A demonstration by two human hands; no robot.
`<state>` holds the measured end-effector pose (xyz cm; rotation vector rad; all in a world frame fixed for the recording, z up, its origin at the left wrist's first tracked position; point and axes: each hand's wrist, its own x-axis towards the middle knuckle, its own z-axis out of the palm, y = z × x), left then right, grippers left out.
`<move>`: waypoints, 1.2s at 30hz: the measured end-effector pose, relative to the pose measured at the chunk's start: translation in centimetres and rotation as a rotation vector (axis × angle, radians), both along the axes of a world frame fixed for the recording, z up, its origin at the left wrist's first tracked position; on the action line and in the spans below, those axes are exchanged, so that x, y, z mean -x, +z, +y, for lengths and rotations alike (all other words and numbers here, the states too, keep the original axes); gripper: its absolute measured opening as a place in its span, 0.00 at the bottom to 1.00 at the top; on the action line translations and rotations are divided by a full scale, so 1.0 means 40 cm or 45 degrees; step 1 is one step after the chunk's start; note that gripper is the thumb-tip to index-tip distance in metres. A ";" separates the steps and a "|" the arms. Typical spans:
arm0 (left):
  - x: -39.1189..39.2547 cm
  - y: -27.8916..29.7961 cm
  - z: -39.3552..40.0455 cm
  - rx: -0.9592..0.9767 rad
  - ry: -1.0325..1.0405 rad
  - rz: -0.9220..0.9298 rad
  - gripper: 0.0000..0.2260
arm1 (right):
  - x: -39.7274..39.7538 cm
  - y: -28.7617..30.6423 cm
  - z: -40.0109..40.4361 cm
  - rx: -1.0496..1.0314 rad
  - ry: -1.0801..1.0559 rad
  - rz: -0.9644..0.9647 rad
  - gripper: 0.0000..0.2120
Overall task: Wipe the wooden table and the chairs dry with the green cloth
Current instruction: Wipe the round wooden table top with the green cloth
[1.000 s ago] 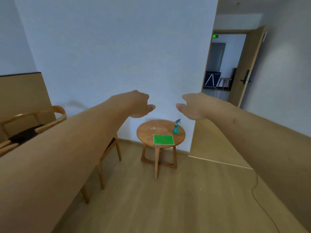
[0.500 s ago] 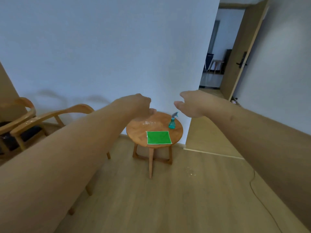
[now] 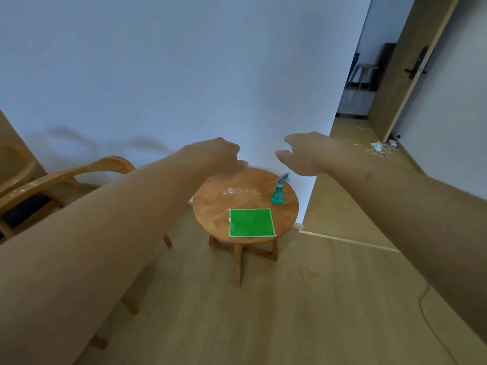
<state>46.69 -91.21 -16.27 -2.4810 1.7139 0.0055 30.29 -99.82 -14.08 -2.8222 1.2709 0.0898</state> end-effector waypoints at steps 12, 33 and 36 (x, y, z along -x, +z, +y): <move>-0.198 -0.240 -0.368 -0.129 0.019 0.249 0.24 | -0.250 -0.222 -0.382 -0.230 0.020 0.033 0.26; -0.553 -0.914 -0.737 -0.535 0.140 0.644 0.24 | -0.575 -0.896 -0.777 -0.686 -0.062 0.217 0.26; -0.543 -1.016 -0.741 -0.595 0.150 0.673 0.26 | -0.585 -1.013 -0.797 -0.767 -0.056 0.203 0.26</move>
